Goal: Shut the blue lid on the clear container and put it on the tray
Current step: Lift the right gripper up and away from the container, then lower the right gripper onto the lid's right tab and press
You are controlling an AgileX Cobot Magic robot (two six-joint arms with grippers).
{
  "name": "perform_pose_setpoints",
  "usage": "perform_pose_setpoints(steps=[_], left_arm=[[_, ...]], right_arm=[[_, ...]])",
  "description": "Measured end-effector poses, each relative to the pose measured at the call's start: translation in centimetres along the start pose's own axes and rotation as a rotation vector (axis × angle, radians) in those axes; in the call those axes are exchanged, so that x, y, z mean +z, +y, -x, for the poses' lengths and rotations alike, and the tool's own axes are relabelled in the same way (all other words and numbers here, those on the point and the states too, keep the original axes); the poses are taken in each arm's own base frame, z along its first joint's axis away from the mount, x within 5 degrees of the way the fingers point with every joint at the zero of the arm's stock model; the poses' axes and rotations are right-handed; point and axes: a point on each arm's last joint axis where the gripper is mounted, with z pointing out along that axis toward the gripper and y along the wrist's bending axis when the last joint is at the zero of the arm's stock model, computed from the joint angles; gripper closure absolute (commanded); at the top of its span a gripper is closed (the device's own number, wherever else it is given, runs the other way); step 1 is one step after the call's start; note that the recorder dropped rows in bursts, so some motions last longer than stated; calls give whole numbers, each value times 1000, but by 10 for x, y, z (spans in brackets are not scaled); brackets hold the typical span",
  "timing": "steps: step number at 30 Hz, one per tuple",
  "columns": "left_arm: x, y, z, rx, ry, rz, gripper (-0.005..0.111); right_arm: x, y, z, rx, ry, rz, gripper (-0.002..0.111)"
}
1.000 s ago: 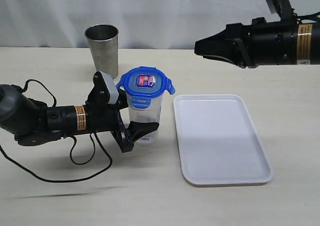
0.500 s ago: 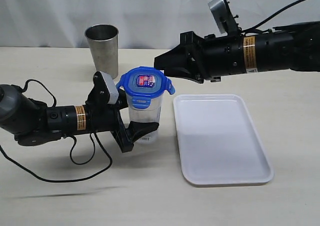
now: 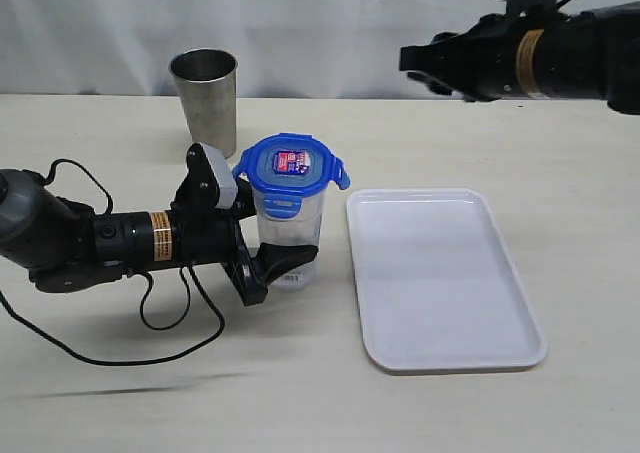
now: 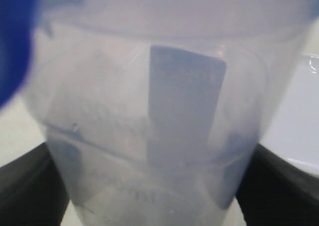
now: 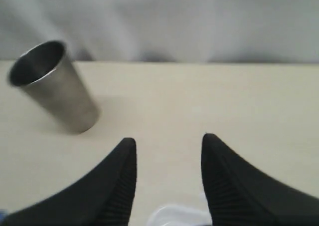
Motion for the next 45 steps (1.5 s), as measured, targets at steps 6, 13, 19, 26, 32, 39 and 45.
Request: perform_pose_setpoints(steps=[6,13,19,26,32,39,45], left_arm=[[0,0,0,0,3,1,107],[0,0,0,-1,3,3,107],[0,0,0,-1,3,3,107],[0,0,0,-1,4,3,107],[0,0,0,-1,4,3,107],[0,0,0,-1,4,3,107],[0,0,0,-1,4,3,107]], right_arm=[[-17,-31,18,-192,-113,-390,67],[-30,-66,7,-143,219,-729,74],[-26,-41,6,98,455,-248,65],[-25,7,14,279,455,322,62],[-7,31,-2,315,531,408,62],[28,35,-32,365,613,376,77],[33,38,-37,385,624,433,77]])
